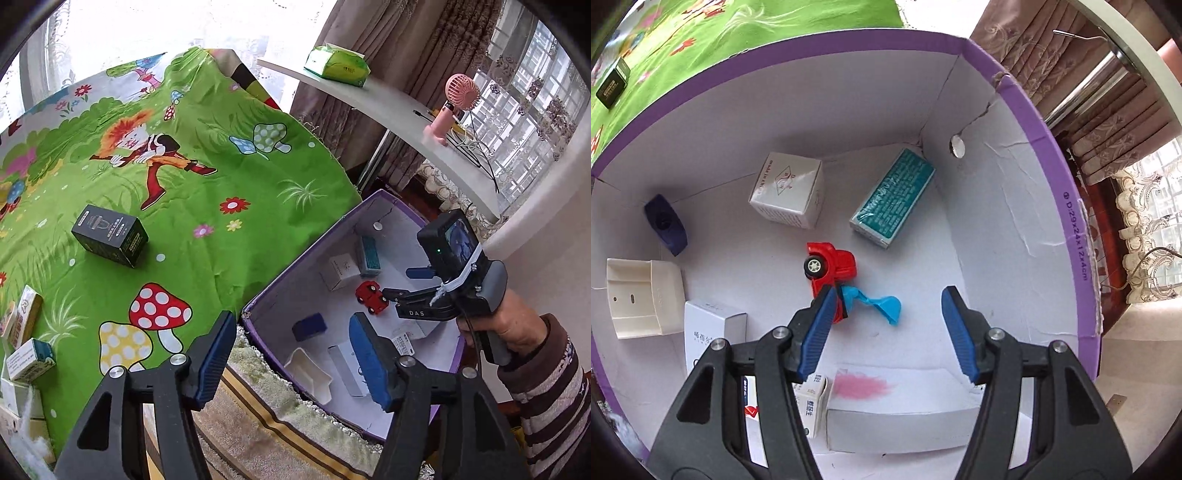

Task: Organize rigid objects
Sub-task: 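Carry the cup and truck into the purple-rimmed box while both tools open to release them, then withdraw both open tools from the box back over the sheet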

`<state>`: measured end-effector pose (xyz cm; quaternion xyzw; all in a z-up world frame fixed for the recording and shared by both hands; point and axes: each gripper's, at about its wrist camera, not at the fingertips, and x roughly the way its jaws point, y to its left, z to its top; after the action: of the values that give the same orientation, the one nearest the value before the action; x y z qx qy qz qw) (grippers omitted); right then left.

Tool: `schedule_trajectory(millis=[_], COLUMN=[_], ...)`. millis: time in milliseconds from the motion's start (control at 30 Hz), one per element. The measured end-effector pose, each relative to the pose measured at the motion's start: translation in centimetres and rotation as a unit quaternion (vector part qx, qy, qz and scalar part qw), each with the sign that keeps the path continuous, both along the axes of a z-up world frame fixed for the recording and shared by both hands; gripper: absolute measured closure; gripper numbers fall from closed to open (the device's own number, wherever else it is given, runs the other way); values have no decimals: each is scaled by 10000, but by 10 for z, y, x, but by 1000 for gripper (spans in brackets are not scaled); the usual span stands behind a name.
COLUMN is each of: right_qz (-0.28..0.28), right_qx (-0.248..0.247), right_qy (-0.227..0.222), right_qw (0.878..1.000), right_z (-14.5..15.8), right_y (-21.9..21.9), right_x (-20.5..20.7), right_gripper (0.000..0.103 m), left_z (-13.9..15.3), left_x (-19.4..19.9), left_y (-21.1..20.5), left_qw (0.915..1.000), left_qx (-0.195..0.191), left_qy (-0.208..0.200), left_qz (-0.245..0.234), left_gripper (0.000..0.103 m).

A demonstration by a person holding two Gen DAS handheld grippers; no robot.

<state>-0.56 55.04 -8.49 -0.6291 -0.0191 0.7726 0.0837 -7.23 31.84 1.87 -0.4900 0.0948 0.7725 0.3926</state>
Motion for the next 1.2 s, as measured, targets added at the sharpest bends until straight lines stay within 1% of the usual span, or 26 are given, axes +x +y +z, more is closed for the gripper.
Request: schedule_trajectory(millis=[133,233,400,467,600,667,700,767,833,867,900,967,1067,1133,1200], right_qz=[176,205,109,218,407,656,753,738,691,656,631,569,251,119,200], right_qx=[-93,-66,-48,-103,-156,27,73,32,-146,-294,-398,-253,19,122,37], right_qy=[10,72,14,-15,-174,-475,-564,-502,-384,-330,-267,-125,66,117,8], right_qw=[9998,9997,9999,9997,9989,9967,9955,9960,9968,9969,9969,9980,9997,9998,9998], right_z=[3,7,5,5,2,-11,-14,-10,-4,1,6,17,28,28,20], right_y=[-8,-11,-6,-8,-19,-31,-35,-35,-32,-30,-27,-19,0,7,8], right_x=[1,4,6,7,6,7,8,8,10,12,15,19,20,15,16], right_gripper=[40,40,40,40,40,42,45,45,45,44,41,38,38,38,38], left_z=[-3,-1,2,1,0,1,1,1,0,0,0,0,0,1,2], left_x=[1,4,6,7,6,6,5,5,4,4,4,4,5,5,5], left_y=[-15,-23,-29,-30,-35,-38,-40,-42,-44,-45,-45,-46,-46,-45,-45], left_qw=[9997,9995,9992,9991,9987,9984,9983,9980,9978,9978,9977,9975,9975,9976,9975], left_qx=[102,184,296,314,362,400,422,452,472,473,482,506,522,533,542], left_qy=[-176,-206,-213,-241,-291,-307,-312,-332,-351,-351,-356,-366,-361,-345,-342], left_qz=[114,151,162,177,230,257,271,301,312,314,317,323,307,294,285], left_gripper=[38,38,38,38,38,38,38,38,38,38,38,38,38,38,38])
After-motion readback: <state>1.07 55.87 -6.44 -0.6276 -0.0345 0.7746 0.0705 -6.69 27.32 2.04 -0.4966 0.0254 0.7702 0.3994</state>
